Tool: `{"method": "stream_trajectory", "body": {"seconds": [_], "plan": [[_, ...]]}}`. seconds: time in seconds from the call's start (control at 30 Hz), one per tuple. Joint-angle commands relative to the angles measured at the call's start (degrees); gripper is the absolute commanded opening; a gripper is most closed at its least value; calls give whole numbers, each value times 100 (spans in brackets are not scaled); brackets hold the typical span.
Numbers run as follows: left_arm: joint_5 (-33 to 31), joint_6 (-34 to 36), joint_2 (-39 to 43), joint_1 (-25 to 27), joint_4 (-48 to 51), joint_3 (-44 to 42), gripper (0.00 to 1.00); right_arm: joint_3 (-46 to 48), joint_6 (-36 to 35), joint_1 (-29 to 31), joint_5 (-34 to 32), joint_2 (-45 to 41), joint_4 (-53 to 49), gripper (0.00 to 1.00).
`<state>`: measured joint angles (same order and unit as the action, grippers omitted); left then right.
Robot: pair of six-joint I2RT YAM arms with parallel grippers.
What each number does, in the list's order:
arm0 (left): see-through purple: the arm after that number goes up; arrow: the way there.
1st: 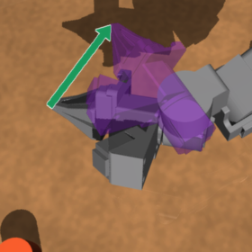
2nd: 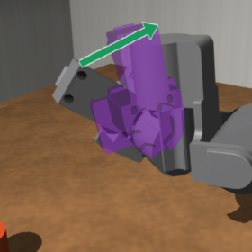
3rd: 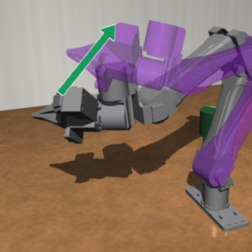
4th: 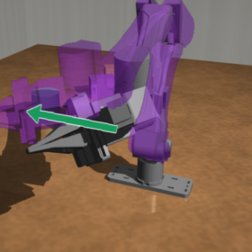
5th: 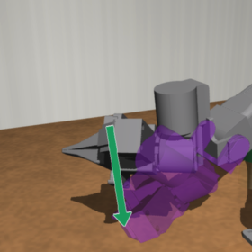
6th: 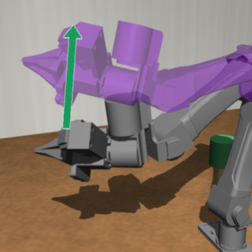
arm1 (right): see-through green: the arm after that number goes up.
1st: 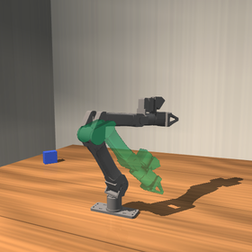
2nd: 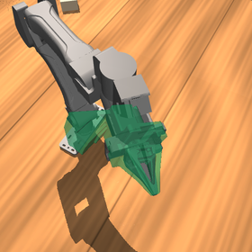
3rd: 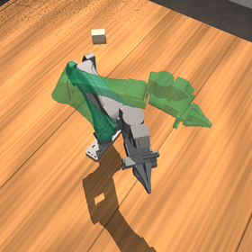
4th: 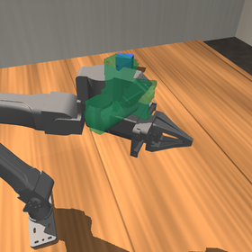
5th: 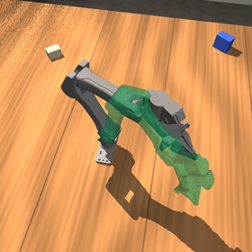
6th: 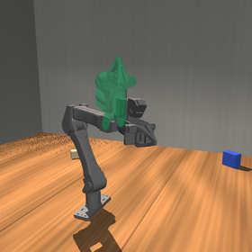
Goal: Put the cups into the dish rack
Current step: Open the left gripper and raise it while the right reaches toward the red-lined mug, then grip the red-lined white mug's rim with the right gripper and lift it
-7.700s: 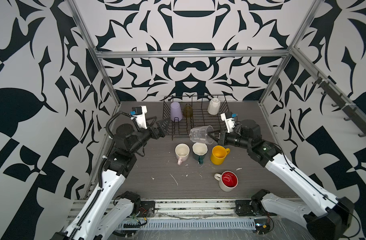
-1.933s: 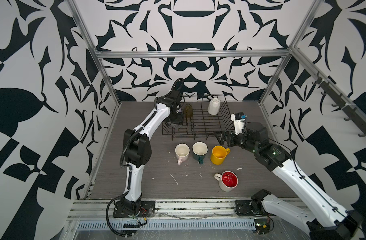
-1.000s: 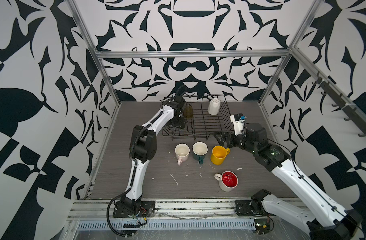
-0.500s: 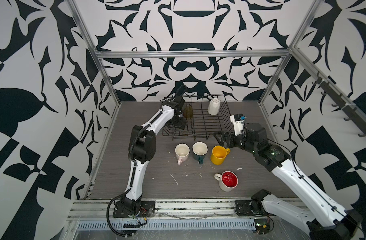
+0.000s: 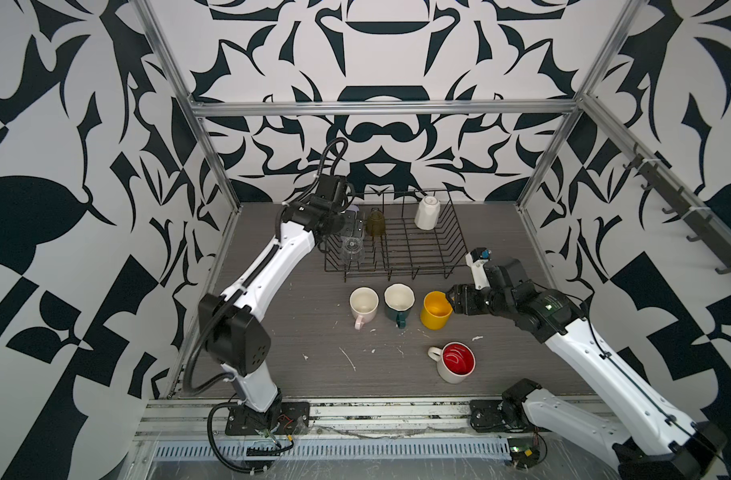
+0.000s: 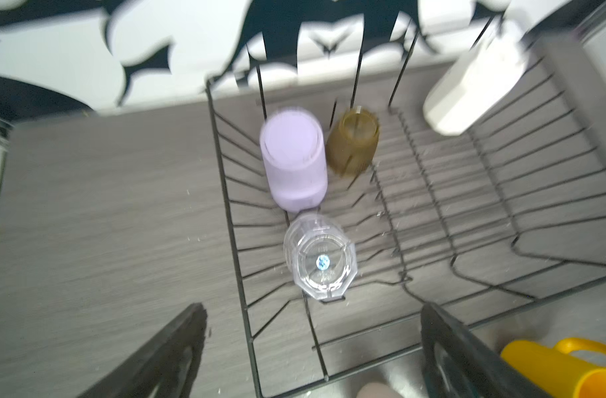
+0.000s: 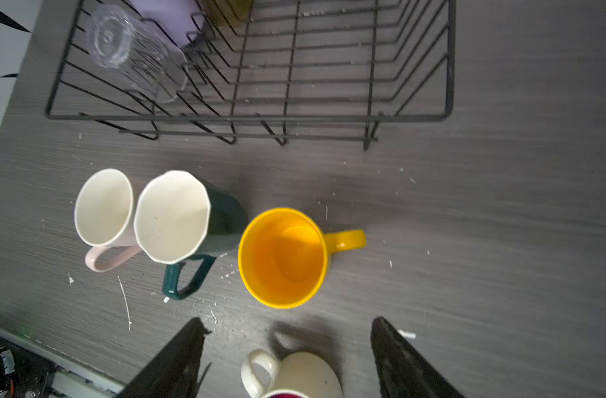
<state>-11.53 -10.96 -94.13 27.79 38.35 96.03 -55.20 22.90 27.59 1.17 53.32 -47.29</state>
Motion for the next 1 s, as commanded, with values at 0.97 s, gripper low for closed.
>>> {"method": "stream_trajectory", "body": {"seconds": [0.97], "plan": [[-365,-291,3610,-114,-2648,-3181,99,1827,2746,1889,-1102,-599,-1054,49]]}}
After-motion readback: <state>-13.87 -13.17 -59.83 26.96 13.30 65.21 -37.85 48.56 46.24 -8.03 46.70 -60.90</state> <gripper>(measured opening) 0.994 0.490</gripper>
